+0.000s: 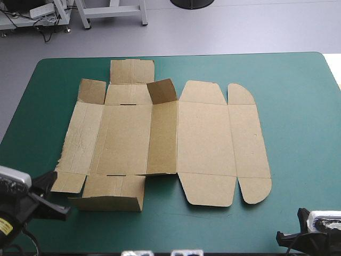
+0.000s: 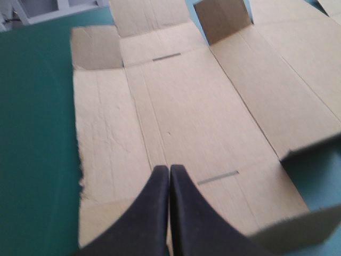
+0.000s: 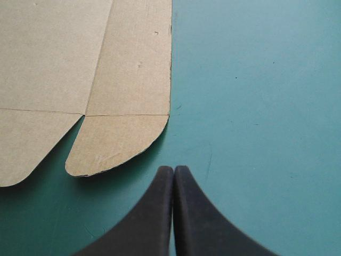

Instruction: Fold the box

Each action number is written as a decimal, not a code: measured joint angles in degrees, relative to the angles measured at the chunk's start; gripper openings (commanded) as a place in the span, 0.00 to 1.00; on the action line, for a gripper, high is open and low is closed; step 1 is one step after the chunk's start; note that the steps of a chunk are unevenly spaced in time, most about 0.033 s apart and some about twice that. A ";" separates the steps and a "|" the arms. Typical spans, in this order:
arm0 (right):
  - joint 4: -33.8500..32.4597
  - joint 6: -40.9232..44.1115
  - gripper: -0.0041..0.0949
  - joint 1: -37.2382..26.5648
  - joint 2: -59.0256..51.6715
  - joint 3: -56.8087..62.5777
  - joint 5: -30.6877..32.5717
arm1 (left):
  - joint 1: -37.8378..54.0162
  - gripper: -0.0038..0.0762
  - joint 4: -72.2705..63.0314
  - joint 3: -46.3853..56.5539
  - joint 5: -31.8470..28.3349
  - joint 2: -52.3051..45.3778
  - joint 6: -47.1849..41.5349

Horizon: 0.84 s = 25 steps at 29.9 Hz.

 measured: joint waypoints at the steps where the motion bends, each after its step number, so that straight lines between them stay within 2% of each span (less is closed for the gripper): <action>1: 0.00 0.00 0.04 0.00 0.00 0.00 0.00 | 0.00 0.04 1.44 -1.94 -0.97 2.67 0.17; 4: 0.00 0.00 0.04 0.00 0.00 0.00 0.00 | 0.00 0.04 5.66 -7.05 -3.70 10.58 -0.19; 8: 0.00 0.00 0.04 0.00 0.00 0.00 0.00 | 0.00 0.04 12.62 -13.71 -6.34 22.37 -4.98; 16: 0.00 0.00 0.04 0.00 0.00 0.00 0.00 | 1.17 0.06 18.91 -24.11 -6.38 41.62 -10.11; 20: 0.00 0.00 0.04 0.00 0.00 0.00 0.00 | 7.49 0.07 14.96 -28.05 -5.40 48.06 -10.08; 25: 0.00 0.00 0.04 0.00 0.00 0.00 0.00 | 22.34 0.07 -2.66 -29.91 -3.42 53.03 -0.13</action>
